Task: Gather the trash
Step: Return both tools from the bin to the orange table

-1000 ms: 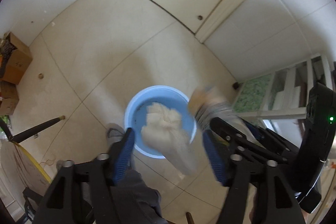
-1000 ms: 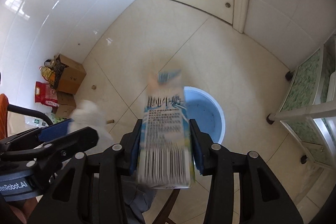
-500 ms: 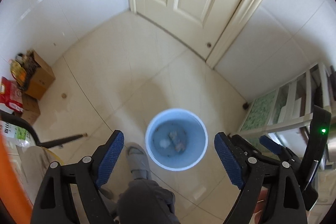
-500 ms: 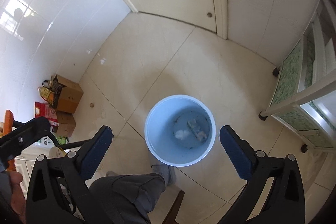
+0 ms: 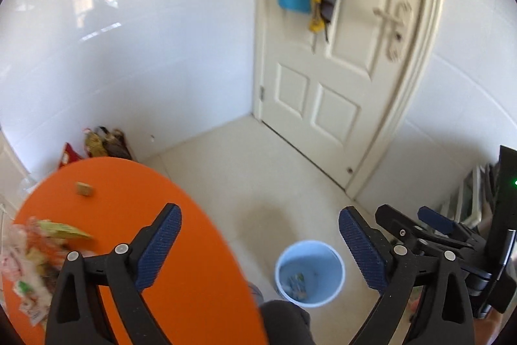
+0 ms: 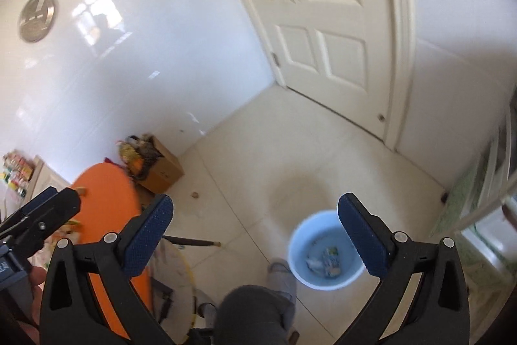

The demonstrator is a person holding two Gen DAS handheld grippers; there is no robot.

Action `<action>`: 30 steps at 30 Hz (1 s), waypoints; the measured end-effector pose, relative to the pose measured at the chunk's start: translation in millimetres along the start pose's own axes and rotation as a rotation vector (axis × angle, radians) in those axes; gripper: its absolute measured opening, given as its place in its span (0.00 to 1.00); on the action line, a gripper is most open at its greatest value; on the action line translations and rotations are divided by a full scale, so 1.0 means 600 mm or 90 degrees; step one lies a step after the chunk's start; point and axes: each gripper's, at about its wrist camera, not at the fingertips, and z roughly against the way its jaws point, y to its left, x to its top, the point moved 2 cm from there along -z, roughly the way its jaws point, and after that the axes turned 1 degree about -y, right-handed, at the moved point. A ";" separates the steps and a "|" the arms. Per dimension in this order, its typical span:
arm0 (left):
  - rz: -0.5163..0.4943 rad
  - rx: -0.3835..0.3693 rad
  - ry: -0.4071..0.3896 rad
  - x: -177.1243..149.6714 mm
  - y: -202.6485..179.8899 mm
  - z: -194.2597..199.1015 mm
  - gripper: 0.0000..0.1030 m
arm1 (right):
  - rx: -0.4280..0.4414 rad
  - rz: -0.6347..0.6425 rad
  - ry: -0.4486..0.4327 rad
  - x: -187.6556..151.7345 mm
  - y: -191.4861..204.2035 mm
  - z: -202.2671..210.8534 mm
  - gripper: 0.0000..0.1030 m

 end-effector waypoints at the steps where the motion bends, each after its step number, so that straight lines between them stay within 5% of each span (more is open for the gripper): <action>1: 0.006 0.009 -0.016 -0.008 0.010 0.028 0.93 | 0.010 0.019 -0.013 0.004 0.031 0.014 1.00; 7: 0.052 0.099 -0.115 -0.076 0.088 0.198 0.99 | 0.075 0.107 -0.070 0.018 0.190 0.081 1.00; 16: 0.139 0.214 -0.200 -0.225 0.177 0.395 0.99 | 0.167 0.229 -0.129 -0.006 0.400 0.158 1.00; 22: 0.182 0.291 -0.232 -0.289 0.195 0.453 0.99 | 0.224 0.309 -0.156 -0.051 0.505 0.205 1.00; 30: 0.258 0.347 -0.238 -0.405 0.214 0.517 0.99 | 0.268 0.374 -0.167 -0.107 0.566 0.230 1.00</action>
